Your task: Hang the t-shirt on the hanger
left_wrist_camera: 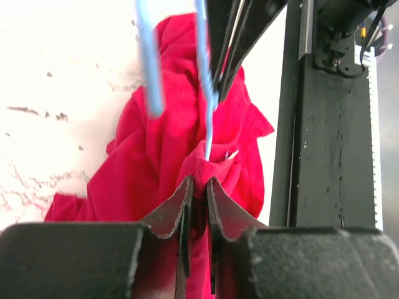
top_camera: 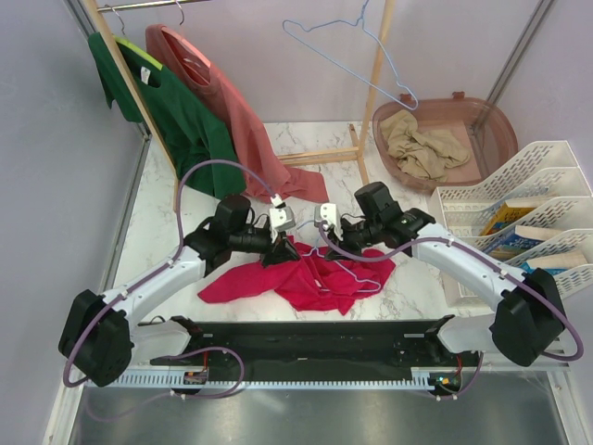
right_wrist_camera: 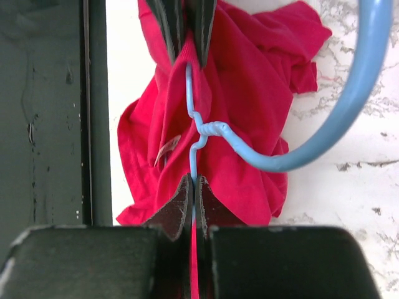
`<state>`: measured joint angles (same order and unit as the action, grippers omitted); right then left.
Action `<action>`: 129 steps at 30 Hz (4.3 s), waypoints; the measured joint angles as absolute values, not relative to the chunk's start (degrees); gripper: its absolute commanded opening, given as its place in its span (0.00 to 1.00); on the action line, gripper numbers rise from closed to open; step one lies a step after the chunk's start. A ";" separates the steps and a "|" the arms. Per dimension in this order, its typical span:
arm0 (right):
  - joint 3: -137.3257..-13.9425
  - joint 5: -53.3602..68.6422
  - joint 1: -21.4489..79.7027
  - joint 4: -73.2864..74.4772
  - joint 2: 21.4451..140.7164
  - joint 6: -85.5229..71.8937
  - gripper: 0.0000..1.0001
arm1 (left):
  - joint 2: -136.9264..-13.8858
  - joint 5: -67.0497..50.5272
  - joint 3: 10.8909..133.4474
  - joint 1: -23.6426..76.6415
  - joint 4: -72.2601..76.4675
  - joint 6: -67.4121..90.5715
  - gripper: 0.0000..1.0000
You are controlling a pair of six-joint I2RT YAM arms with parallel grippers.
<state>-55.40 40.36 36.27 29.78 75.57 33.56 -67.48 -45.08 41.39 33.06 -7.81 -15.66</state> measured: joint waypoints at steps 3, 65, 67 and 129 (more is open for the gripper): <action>-55.68 40.77 36.84 28.18 76.09 32.23 0.00 | -67.53 -44.62 41.85 34.20 -6.57 -14.70 0.21; -51.40 36.97 33.56 36.05 75.57 24.01 0.51 | -51.51 -53.08 44.66 35.40 -21.12 -42.65 0.02; -49.80 35.53 33.63 35.29 75.57 24.14 0.51 | -51.77 -53.08 44.66 35.40 -21.12 -42.61 0.02; -66.00 31.35 27.40 50.41 75.05 33.67 0.00 | -55.88 -33.58 50.92 38.54 -29.80 -46.04 0.02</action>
